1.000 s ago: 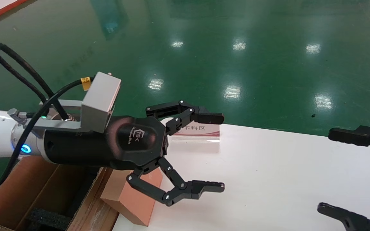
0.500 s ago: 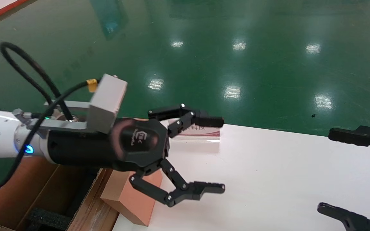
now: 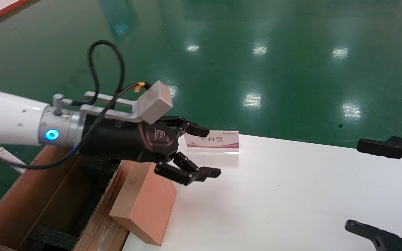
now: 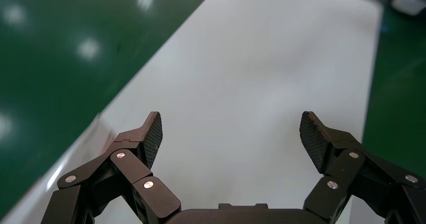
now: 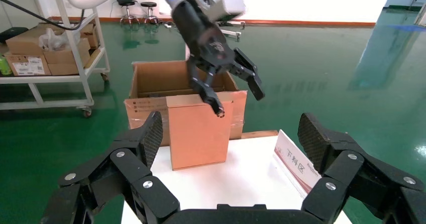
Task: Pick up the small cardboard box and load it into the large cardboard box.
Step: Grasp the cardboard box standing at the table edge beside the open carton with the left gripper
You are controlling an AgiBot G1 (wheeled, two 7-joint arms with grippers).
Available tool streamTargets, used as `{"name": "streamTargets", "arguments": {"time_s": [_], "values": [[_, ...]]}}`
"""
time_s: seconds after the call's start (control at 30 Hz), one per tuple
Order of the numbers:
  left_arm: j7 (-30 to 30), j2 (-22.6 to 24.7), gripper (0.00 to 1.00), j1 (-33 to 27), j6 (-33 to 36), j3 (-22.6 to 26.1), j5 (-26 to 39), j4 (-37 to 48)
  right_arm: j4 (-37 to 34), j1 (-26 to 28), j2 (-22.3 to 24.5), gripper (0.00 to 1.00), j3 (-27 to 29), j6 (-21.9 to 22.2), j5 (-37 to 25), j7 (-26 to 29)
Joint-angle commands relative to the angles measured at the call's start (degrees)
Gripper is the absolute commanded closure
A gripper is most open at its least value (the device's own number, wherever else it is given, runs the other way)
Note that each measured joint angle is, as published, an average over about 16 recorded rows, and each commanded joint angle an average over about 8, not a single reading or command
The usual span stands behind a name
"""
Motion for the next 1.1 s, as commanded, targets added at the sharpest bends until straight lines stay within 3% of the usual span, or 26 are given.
{"name": "streamTargets", "arguments": {"time_s": [0.03, 0.27, 0.53, 0.77, 1.1], "values": [[-4.12, 0.53, 0.0, -2.65, -0.09, 1.9, 4.36, -0.22, 0.0, 0.0, 0.0, 0.0, -0.01, 0.0, 0.01, 0.0], [-21.01, 4.7, 0.0, -11.41, 4.19, 8.37, 17.78, -0.21, 0.0, 0.01, 0.02, 0.0, -0.04, 0.02, 0.03, -0.02], [-34.79, 8.0, 0.0, -17.6, 7.89, 15.21, 28.71, -0.29, 0.0, 0.02, 0.03, 0.0, -0.07, 0.03, 0.05, -0.04], [-42.33, 8.9, 0.0, -21.58, 8.65, 21.95, 32.44, -0.35, 0.0, 0.02, 0.04, 0.0, -0.1, 0.04, 0.07, -0.05], [-48.58, 9.29, 0.0, -27.29, 8.89, 31.57, 33.75, -0.45, 0.0, 0.03, 0.06, 0.0, -0.14, 0.06, 0.1, -0.07]]}}
